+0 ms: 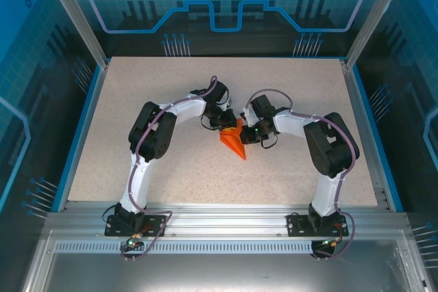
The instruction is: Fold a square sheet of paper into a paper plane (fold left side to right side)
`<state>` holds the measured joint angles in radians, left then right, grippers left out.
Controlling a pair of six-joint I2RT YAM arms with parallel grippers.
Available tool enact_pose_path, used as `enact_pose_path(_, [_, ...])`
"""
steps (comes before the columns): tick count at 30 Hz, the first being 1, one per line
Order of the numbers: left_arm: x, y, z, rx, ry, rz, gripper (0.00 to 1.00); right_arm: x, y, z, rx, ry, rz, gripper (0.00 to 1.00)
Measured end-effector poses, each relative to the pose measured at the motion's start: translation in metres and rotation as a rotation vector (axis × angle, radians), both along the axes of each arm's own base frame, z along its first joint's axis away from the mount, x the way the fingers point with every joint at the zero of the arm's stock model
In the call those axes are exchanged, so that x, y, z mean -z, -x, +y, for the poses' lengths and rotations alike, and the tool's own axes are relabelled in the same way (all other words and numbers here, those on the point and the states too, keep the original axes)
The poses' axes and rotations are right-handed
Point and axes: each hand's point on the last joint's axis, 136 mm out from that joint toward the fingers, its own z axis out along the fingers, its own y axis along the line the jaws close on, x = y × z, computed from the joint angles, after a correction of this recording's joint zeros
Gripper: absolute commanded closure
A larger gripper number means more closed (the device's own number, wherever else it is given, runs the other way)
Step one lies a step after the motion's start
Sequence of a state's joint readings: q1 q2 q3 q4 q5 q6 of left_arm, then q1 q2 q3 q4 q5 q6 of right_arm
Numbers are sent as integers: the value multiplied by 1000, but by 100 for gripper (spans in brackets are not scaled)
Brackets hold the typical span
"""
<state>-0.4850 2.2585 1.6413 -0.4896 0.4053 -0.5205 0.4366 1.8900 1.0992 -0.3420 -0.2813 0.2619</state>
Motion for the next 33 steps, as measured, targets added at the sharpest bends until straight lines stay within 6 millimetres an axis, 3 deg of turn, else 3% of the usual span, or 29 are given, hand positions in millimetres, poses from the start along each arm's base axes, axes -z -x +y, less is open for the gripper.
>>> enact_pose_path(7, [0, 0, 0, 1, -1, -1, 80, 0, 0, 0, 0, 1, 2, 100])
enact_pose_path(12, [-5, 0, 0, 14, -4, -15, 73, 0, 0, 0, -2, 1, 1, 100])
enact_pose_path(15, [-9, 2, 10, 13, -34, -9, 68, 0, 0, 0, -5, 1, -1, 100])
enact_pose_path(21, [-48, -5, 37, -29, -38, -63, 70, 0, 0, 0, -8, -1, -1, 100])
enact_pose_path(26, [-67, 20, 43, -24, -8, -86, 73, 0, 0, 0, -8, -2, -1, 100])
enact_pose_path(33, [-48, 65, 18, 32, 46, -7, 74, 0, 1, 0, -8, -1, 0, 100])
